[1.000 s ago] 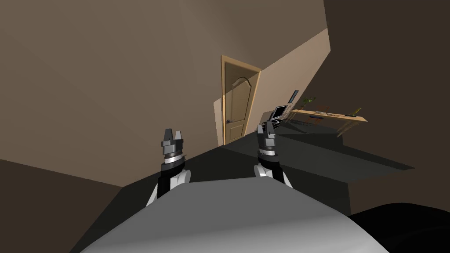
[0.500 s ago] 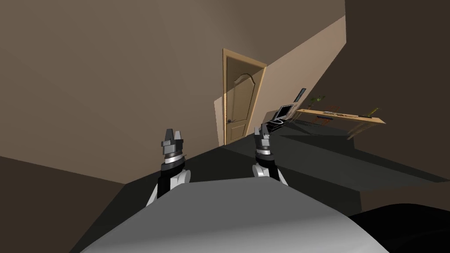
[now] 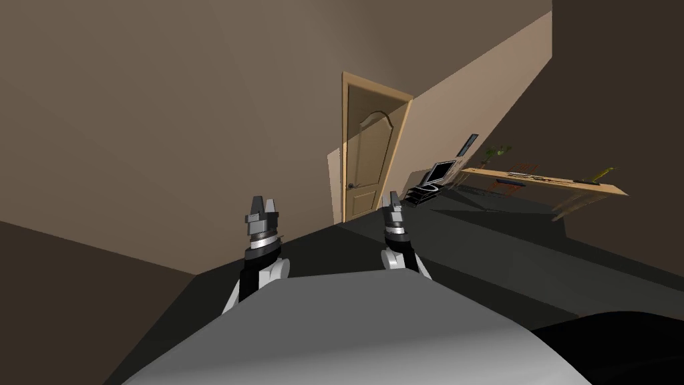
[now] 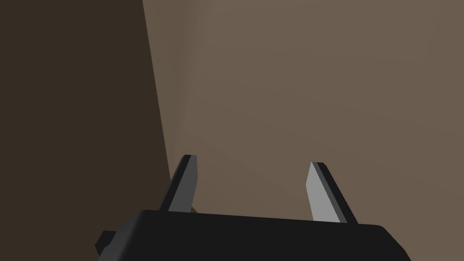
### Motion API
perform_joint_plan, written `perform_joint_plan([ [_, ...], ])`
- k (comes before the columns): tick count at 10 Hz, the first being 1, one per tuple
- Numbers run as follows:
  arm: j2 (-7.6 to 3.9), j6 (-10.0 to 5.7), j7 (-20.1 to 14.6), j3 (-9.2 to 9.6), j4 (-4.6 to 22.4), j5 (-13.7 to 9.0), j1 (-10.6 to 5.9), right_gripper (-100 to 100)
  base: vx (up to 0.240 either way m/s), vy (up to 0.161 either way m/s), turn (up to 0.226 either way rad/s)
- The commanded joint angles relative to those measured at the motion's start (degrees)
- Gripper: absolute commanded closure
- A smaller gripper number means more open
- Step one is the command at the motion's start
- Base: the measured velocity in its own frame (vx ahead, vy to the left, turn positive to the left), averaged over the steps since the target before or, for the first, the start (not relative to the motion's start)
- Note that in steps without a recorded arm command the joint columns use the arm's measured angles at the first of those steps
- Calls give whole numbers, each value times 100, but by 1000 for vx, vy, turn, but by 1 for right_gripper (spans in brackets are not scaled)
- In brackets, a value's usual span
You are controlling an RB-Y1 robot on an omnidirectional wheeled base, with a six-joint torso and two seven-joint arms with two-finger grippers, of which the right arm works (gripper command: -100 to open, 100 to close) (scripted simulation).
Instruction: Pull the door open
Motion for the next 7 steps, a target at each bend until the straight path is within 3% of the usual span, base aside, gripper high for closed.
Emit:
perform_joint_plan([
  [1,-78,-30,-15,-20,266,-99,-104,-100,79,-48,109],
  [7,-302,-58,-10,7,1254,-452,-521,-100,88,-52,106],
])
